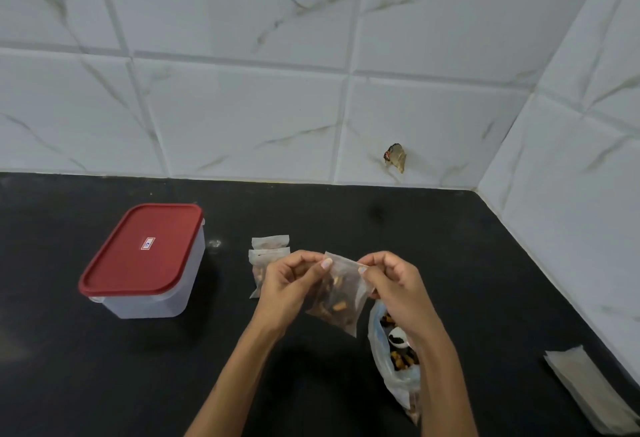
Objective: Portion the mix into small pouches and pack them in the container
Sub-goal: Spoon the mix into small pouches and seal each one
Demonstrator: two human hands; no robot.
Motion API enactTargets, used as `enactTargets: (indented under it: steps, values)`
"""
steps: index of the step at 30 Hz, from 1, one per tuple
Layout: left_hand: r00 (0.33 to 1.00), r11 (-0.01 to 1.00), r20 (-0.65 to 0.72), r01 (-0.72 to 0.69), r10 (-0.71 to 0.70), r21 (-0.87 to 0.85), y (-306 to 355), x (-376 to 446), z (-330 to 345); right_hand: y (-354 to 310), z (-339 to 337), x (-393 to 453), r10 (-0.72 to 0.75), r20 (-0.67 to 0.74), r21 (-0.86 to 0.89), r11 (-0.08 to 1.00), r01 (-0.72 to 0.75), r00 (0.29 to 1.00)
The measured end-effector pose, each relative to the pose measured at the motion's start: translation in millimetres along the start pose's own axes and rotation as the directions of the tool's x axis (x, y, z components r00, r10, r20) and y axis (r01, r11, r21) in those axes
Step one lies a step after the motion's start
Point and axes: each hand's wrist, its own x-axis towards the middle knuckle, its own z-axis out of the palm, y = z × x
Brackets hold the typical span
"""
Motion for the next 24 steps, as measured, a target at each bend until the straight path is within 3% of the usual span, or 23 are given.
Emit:
enactTargets:
  steps: [7,24]
  values:
    - [0.998,0.999,0.052,-0.028,0.029,-0.016,3.6,0.2,1.5,-1.2,10.6,1.7,-0.136,0.054,-0.028,0.99,0.138,0.989]
    - [0.988,0.987,0.094,-0.132,0.123,0.089,4.5,-3.1,2.3,-0.1,11.0,-1.9,-0.213,0.069,-0.043,0.975,0.216,0.975]
